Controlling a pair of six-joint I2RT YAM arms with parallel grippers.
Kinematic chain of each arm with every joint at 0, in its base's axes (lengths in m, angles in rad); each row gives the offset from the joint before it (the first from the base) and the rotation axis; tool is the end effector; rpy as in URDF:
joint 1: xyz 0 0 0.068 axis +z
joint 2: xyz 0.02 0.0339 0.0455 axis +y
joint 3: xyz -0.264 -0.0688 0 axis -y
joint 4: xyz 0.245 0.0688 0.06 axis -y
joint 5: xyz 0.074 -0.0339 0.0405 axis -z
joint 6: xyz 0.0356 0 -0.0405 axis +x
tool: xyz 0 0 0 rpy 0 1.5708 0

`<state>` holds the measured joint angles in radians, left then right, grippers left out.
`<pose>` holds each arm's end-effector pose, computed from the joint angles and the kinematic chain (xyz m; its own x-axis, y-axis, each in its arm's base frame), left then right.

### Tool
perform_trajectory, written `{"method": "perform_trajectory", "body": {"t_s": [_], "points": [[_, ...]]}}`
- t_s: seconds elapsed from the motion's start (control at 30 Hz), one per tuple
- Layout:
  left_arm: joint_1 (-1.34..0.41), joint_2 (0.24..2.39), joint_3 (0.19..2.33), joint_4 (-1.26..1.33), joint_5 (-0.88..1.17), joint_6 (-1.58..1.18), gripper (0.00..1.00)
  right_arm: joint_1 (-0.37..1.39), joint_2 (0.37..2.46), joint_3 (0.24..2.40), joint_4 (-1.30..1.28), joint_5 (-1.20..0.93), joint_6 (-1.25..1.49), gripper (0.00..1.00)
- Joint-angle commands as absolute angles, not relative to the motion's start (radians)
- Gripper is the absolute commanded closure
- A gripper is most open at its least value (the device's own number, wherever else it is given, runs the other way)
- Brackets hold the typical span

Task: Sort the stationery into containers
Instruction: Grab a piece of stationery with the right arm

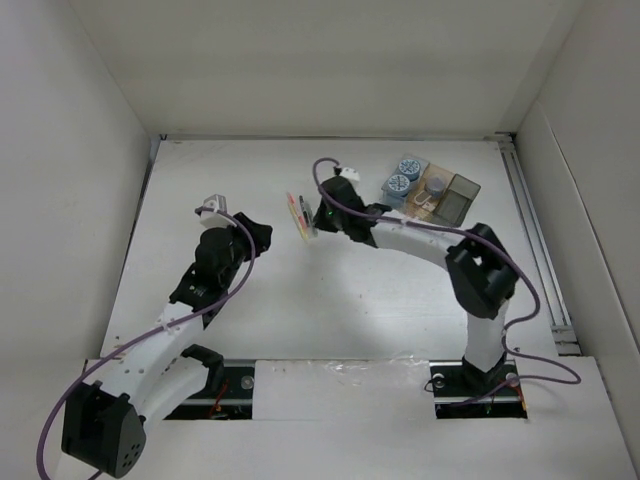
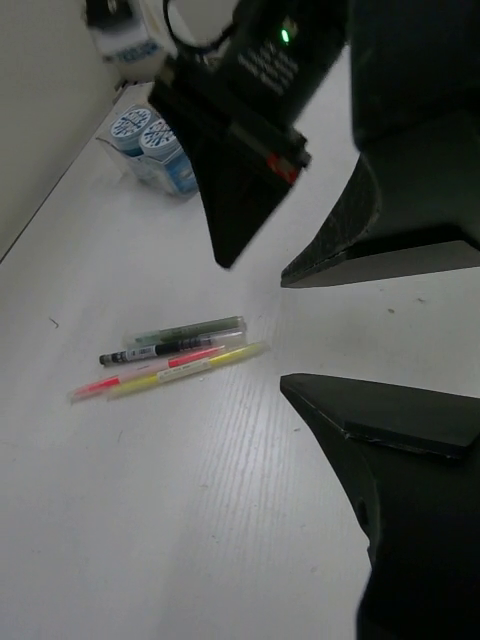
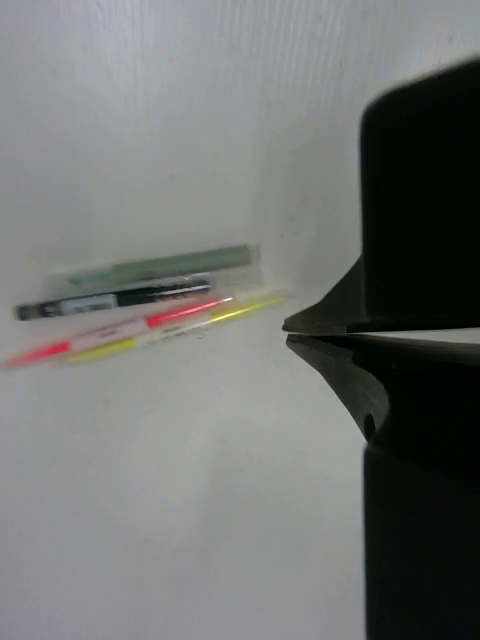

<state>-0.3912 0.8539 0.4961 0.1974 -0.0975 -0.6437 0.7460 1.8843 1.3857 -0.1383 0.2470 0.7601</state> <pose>0.1909 -0.0750 0.2654 -0.2925 -0.5255 -0.7989 0.1439 0.8018 -0.5800 0.3236 0.2872 0.2356 -0.6705 0.2900 -0.6829 -0.0714 0.8909 0.4485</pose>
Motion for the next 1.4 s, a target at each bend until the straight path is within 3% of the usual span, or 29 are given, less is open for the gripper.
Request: {"method": "perform_trajectory", "body": {"t_s": [0.0, 0.03, 0.13, 0.3, 1.03, 1.37], "points": [[-0.391, 0.825, 0.508, 0.213, -0.129, -0.634, 0.63, 0.788, 1.974, 1.491, -0.178, 0.276, 0.727, 0.88], [-0.391, 0.825, 0.508, 0.213, -0.129, -0.634, 0.62, 0.798, 1.991, 1.511, -0.193, 0.276, 0.716, 0.76], [-0.391, 0.816, 0.508, 0.213, -0.129, -0.634, 0.59, 0.822, 2.04, 1.563, -0.235, 0.287, 0.716, 0.67], [-0.391, 0.807, 0.508, 0.213, -0.129, -0.634, 0.54, 0.831, 2.08, 1.572, -0.256, 0.301, 0.725, 0.68], [-0.391, 0.798, 0.508, 0.213, -0.12, -0.634, 0.53, 0.841, 2.22, 1.677, -0.284, 0.298, 0.726, 0.67], [-0.391, 0.778, 0.508, 0.204, -0.129, -0.634, 0.53, 0.862, 2.22, 1.628, -0.259, 0.288, 0.735, 0.89]]}}
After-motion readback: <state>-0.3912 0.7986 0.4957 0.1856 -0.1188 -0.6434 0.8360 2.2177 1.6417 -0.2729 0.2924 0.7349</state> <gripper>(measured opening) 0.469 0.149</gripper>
